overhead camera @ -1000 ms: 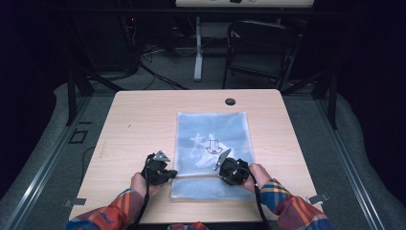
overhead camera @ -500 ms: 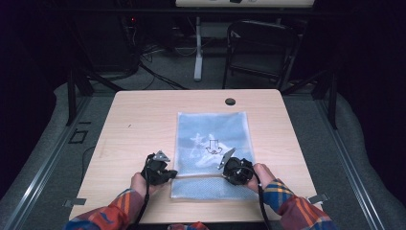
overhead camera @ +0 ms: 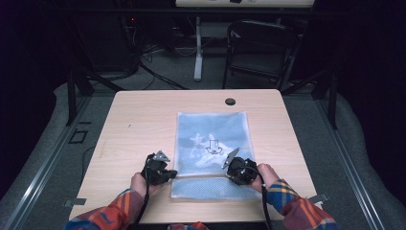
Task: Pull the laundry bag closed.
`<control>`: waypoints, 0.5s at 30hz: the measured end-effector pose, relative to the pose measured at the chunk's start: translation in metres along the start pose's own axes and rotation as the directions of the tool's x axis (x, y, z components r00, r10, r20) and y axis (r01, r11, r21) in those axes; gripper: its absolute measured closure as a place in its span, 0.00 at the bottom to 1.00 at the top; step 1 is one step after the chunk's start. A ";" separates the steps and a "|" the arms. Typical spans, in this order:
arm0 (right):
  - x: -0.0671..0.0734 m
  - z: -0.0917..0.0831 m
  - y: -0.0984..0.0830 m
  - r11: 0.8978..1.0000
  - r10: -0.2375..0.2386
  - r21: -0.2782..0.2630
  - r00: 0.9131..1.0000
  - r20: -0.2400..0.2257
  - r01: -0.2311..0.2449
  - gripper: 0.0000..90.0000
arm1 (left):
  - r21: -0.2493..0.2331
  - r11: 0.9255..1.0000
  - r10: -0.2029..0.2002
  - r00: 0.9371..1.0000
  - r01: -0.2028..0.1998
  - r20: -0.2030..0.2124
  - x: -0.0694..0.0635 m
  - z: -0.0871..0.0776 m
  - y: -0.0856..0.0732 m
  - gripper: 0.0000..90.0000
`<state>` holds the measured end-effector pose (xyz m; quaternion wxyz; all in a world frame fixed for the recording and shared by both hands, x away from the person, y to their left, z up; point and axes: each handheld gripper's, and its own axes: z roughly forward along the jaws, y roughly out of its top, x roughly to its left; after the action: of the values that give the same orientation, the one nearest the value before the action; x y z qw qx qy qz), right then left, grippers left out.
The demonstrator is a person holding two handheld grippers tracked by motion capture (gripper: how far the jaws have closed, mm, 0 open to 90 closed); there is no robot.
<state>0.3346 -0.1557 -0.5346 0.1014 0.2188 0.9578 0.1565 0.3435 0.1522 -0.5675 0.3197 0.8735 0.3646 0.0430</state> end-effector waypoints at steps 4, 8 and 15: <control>-0.001 -0.001 -0.003 1.000 0.005 0.005 1.000 0.006 -0.005 0.91 | 0.000 1.000 0.000 1.000 0.000 -0.001 0.000 0.000 0.000 1.00; -0.003 -0.003 -0.005 1.000 0.009 0.007 1.000 0.008 -0.009 0.91 | -0.001 1.000 -0.001 1.000 0.001 0.000 0.000 0.000 0.000 1.00; -0.014 -0.007 -0.018 0.998 0.053 0.036 0.997 0.063 -0.055 1.00 | -0.002 1.000 -0.005 1.000 0.005 0.003 0.001 0.000 0.000 1.00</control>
<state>0.3384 -0.1796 -0.5327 0.1228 0.2513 0.9507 0.1340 0.3438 0.1532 -0.5677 0.3211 0.8725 0.3660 0.0410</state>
